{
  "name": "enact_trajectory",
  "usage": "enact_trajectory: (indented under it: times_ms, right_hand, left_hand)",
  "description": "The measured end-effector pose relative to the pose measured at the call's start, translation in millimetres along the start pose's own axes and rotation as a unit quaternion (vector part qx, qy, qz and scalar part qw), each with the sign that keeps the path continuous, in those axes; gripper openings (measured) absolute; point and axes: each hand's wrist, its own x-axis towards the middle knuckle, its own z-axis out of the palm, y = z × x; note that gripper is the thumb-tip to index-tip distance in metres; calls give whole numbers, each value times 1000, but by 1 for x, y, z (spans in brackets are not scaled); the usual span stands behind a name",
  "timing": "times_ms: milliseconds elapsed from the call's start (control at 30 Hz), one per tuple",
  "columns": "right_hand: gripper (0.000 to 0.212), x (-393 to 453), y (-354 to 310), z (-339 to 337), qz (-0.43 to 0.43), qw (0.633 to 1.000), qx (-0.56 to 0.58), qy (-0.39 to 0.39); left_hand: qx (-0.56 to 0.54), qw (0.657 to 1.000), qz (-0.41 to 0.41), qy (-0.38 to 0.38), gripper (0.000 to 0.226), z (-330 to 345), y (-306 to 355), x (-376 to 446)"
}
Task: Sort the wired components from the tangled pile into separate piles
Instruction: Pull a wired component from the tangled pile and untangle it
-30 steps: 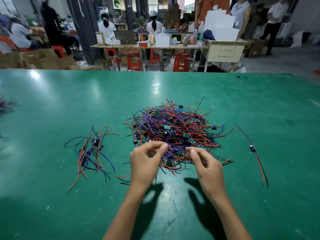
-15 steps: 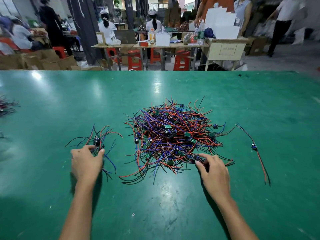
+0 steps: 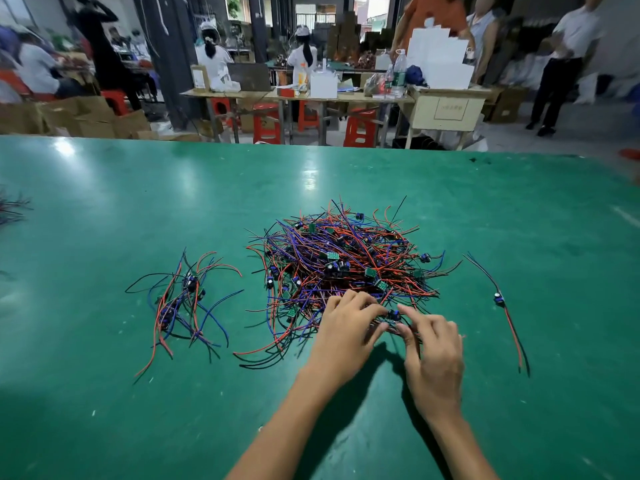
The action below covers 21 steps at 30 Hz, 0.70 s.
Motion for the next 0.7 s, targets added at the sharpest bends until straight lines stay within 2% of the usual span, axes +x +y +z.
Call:
enact_trajectory:
  times_ms: [233,367,433,500,600,700]
  right_hand:
    - [31,-1,-7,-1,-12,998,6,54]
    - [22,-10,-7,2,-83,991,-14,104]
    - [27,-10,-11,3,-96,992,-27,81]
    - [36,-8,-11,2,-71,997,2,41]
    - [45,-5,-11,-4,56,980,174,-75]
    - [46,-4,-10,-5,125,957,238,-110]
  left_hand:
    - [-55,994,25,91,11,-13,-2,-1]
    - [-74,982,51,163,9,-26,0,2]
    - [-73,974,73,203,9,-31,4,6]
    - [-66,967,109,220,9,-35,4,7]
    - [-60,972,122,194,13,-35,0,1]
    - [-135,976,91,145,15,-27,-5,-14]
